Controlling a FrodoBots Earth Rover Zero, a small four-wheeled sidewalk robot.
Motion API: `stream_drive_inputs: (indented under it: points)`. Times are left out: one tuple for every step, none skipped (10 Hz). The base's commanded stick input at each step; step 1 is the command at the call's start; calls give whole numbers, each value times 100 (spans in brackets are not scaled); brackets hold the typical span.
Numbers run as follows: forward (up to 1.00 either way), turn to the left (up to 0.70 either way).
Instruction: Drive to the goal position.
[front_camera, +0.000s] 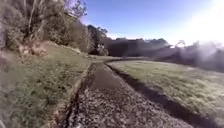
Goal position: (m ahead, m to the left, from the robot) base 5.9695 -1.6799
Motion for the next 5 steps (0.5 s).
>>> stream_drive_inputs:
  points:
    - [85,0]
    - [85,0]
    - [85,0]
    - [85,29]
    - [85,24]
